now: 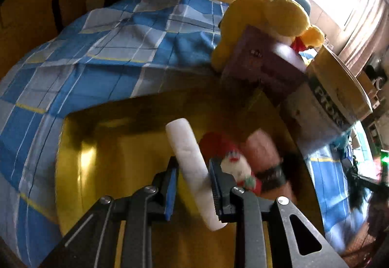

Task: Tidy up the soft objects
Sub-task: 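Lower the white foam roll into the gold tray and open the left tool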

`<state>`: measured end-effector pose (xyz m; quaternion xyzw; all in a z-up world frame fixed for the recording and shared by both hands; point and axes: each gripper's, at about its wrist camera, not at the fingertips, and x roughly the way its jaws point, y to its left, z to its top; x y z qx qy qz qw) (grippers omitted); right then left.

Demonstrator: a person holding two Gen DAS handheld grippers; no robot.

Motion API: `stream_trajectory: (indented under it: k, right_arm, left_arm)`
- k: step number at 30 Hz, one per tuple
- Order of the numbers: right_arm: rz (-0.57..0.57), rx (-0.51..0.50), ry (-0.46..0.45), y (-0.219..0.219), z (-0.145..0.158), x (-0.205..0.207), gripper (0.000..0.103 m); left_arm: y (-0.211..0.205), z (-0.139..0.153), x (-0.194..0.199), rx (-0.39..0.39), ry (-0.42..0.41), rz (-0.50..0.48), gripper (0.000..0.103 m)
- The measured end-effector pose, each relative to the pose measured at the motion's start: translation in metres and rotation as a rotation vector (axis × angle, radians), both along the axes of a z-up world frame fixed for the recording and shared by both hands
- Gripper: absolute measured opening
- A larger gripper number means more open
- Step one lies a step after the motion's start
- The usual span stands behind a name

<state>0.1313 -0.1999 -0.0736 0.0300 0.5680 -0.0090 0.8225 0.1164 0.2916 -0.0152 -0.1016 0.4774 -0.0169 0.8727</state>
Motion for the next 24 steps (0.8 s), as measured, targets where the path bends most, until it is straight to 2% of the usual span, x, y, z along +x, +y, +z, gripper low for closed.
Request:
stream_trajectory:
  k: [3, 4, 5, 7, 9, 17, 20, 24]
  right_arm:
    - [-0.001, 0.001, 0.0, 0.0, 0.0, 0.0, 0.039]
    - [-0.001, 0.002, 0.0, 0.0, 0.0, 0.0, 0.039]
    - [-0.002, 0.003, 0.001, 0.0, 0.0, 0.0, 0.039]
    - [-0.003, 0.007, 0.002, -0.001, 0.0, 0.0, 0.039]
    - [-0.002, 0.005, 0.002, 0.0, 0.0, 0.001, 0.039]
    - [-0.006, 0.005, 0.001, 0.0, -0.001, 0.0, 0.038]
    - [-0.02, 0.003, -0.001, -0.001, 0.0, 0.0, 0.036]
    - [-0.025, -0.014, -0.004, 0.0, 0.001, -0.001, 0.035]
  left_arm:
    - [-0.002, -0.004, 0.015, 0.033, 0.026, 0.019, 0.03]
    - [-0.001, -0.005, 0.017, 0.024, 0.031, 0.028, 0.036]
    - [0.001, -0.004, 0.017, 0.001, 0.027, 0.041, 0.051]
    - [0.007, 0.001, 0.009, -0.045, -0.004, 0.091, 0.068]
    - [0.01, 0.006, -0.002, -0.045, -0.028, 0.123, 0.068]
    - [0.0, 0.02, -0.053, 0.053, -0.073, 0.206, 0.068]
    - [-0.014, 0.026, -0.078, 0.114, -0.107, 0.221, 0.068]
    - [-0.029, 0.028, -0.1, 0.107, -0.127, 0.206, 0.069]
